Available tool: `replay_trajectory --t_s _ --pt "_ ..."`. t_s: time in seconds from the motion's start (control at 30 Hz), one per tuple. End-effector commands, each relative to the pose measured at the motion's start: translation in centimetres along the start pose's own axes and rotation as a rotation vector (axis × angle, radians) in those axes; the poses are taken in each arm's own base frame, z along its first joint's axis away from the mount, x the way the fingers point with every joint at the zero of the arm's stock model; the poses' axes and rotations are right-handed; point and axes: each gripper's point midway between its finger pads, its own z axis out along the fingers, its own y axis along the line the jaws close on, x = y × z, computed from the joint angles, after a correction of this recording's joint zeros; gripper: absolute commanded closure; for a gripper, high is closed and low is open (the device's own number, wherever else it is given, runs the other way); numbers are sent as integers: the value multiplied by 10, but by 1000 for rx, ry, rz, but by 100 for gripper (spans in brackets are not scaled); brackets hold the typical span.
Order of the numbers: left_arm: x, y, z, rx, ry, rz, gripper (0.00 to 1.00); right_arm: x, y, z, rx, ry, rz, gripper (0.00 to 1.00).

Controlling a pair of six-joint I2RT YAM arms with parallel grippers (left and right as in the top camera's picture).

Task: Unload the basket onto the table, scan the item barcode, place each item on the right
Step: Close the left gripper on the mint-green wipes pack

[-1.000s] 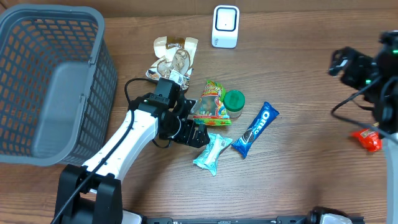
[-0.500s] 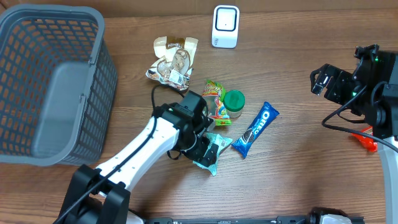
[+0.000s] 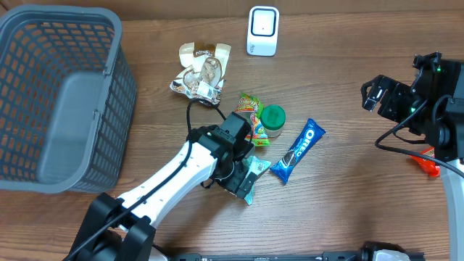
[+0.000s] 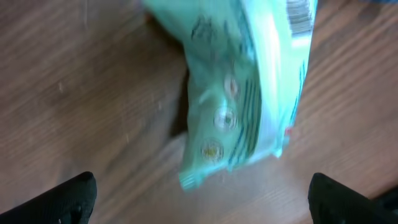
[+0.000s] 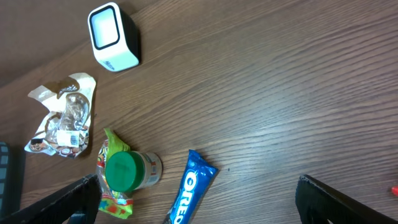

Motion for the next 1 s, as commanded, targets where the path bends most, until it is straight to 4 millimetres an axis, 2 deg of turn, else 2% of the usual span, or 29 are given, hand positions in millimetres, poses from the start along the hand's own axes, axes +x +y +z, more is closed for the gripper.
replay_trajectory --t_s 0.0,0.2,0.43,0.67,0.97 --pt "8 -3 9 -17 -7 31 0 -5 6 -7 -18 -24 -5 0" --pt "18 -10 21 -16 8 65 0 -5 6 -7 -18 -24 -6 0" --pt "9 -11 26 -23 -38 83 0 -5 6 -7 -18 -23 -5 0" --pt "15 -8 49 -58 -80 54 0 -4 5 -7 -17 -20 -5 0" --pt "16 -6 48 -158 -103 33 0 -4 6 -7 -17 -20 -5 0"
